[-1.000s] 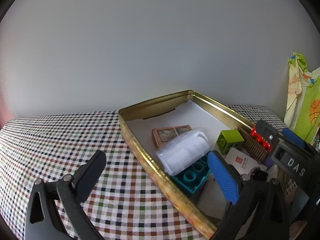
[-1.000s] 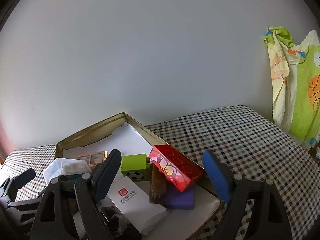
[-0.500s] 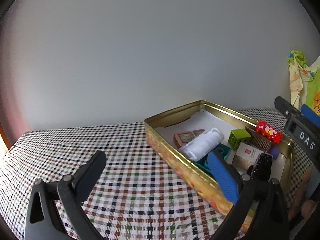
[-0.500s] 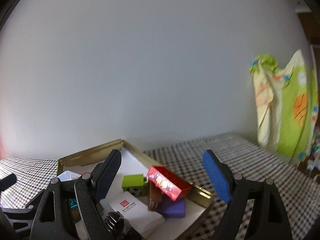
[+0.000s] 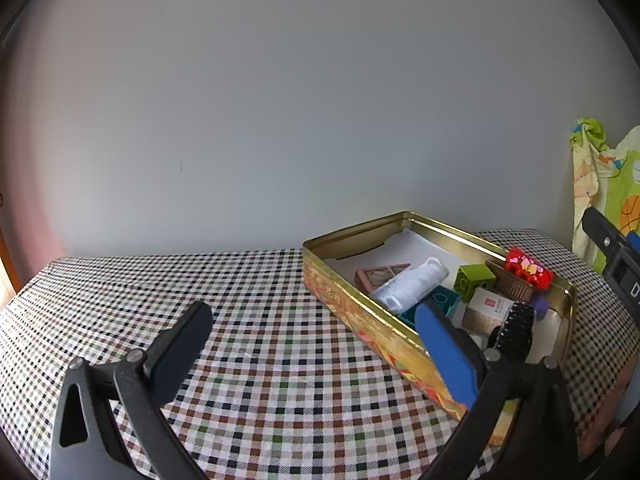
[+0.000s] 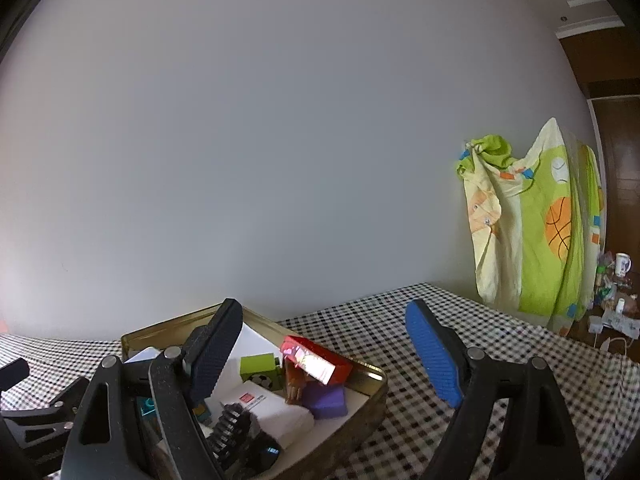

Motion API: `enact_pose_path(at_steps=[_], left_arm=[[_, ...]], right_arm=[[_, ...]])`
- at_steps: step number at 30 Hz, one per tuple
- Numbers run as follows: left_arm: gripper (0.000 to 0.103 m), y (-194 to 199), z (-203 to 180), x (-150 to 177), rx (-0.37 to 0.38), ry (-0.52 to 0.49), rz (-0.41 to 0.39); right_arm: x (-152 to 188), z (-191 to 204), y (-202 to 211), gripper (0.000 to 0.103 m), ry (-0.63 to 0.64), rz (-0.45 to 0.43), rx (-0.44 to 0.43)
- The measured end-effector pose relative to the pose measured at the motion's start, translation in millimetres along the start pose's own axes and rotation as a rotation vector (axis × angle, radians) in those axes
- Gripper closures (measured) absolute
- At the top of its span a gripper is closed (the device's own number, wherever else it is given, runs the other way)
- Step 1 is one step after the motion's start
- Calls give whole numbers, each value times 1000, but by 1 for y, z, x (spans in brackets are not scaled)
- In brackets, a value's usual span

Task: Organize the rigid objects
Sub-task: 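Withdraw both open tools up from the tin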

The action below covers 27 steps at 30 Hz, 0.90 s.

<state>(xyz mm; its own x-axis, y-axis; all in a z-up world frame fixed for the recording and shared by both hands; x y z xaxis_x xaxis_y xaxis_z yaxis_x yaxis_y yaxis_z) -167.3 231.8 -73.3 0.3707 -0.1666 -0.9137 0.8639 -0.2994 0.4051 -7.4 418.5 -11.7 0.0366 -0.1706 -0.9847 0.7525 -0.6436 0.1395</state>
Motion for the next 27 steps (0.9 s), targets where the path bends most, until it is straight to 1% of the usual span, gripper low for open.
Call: enact_pose_path(at_steps=[8, 13, 15, 17, 24, 27], left_arm=[[0, 7, 2, 3, 19, -7, -11], [0, 12, 5, 4, 24, -6, -17], [0, 14, 6, 5, 23, -7, -19], [0, 15, 6, 5, 24, -8, -21], [0, 19, 8, 5, 26, -13, -27], [0, 20, 9, 4, 29, -14, -30]], right_arm=[[3, 12, 25, 17, 6, -20, -18], [-1, 16, 42, 17, 34, -73, 3], [-3, 18, 48, 16, 34, -87, 4], [-2, 20, 52, 11, 27, -87, -1], [-4, 31, 66, 11, 58, -130, -2], [-4, 33, 67, 8, 63, -133, -4]])
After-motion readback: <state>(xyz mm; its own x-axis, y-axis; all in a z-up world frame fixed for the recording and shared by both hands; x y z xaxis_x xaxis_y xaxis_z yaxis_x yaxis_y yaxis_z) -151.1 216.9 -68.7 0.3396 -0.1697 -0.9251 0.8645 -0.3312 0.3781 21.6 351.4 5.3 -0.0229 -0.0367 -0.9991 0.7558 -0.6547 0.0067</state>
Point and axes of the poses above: each gripper's, at about its wrist camera, not at the fingertips, and y roughly against the way its jaws point, z to its left, x to its underside, the point moved 10 cm from there along -y, roughly the way its jaws point, and after that the axes turned 1 degree about -y, right-handed, at the moved point
